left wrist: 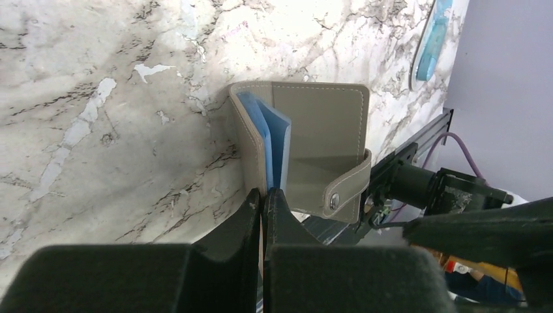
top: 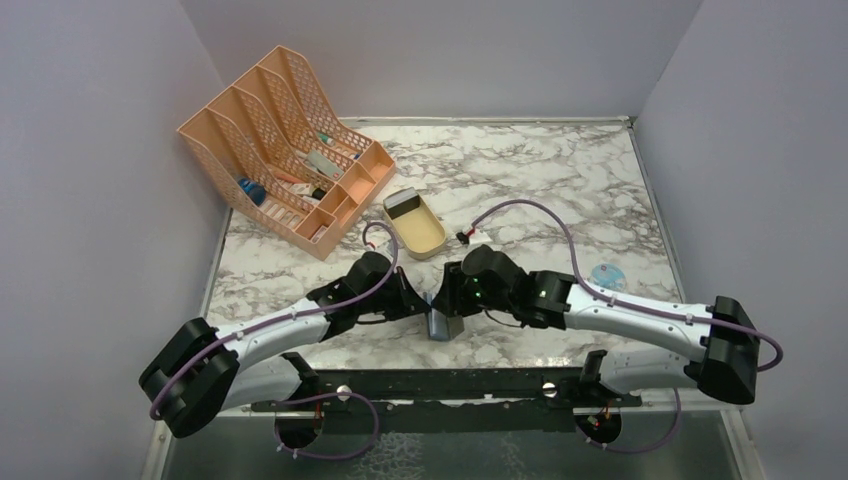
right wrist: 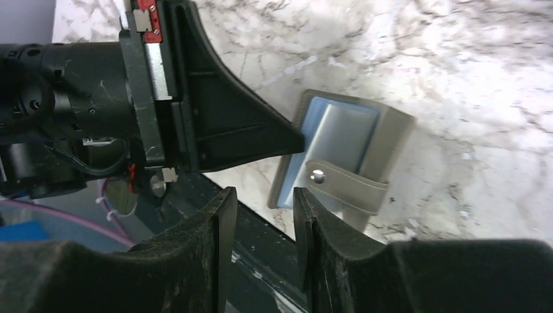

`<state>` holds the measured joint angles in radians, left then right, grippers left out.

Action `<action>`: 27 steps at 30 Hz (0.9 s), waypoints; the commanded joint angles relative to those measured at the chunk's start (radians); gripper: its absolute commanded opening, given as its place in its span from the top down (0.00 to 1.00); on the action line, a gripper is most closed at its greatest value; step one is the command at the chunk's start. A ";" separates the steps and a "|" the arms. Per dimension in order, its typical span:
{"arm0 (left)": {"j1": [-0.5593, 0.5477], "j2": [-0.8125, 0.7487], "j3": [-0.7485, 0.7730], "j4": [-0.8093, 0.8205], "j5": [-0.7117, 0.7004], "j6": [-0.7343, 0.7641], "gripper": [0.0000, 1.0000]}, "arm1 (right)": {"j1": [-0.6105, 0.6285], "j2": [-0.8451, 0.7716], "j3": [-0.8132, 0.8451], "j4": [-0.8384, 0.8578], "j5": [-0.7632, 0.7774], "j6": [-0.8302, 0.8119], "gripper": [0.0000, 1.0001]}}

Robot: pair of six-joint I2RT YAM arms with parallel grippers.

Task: Put the credit cards into the card holder
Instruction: Open the card holder at the center of the board.

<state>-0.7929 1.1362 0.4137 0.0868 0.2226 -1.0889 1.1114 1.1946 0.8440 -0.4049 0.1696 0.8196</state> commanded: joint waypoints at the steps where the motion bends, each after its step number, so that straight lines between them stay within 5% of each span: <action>1: 0.004 -0.022 0.034 -0.040 -0.030 0.013 1.00 | -0.001 0.065 -0.026 0.124 -0.132 0.003 0.63; 13: 0.006 -0.014 -0.019 0.016 -0.001 0.001 1.00 | -0.001 0.171 -0.127 0.138 -0.001 -0.025 0.64; 27: 0.018 -0.039 -0.046 0.044 0.026 0.011 1.00 | -0.004 0.108 -0.231 0.341 -0.107 0.022 0.38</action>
<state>-0.7803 1.1175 0.3801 0.0902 0.2176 -1.0859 1.1114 1.3510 0.6380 -0.1951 0.1211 0.8154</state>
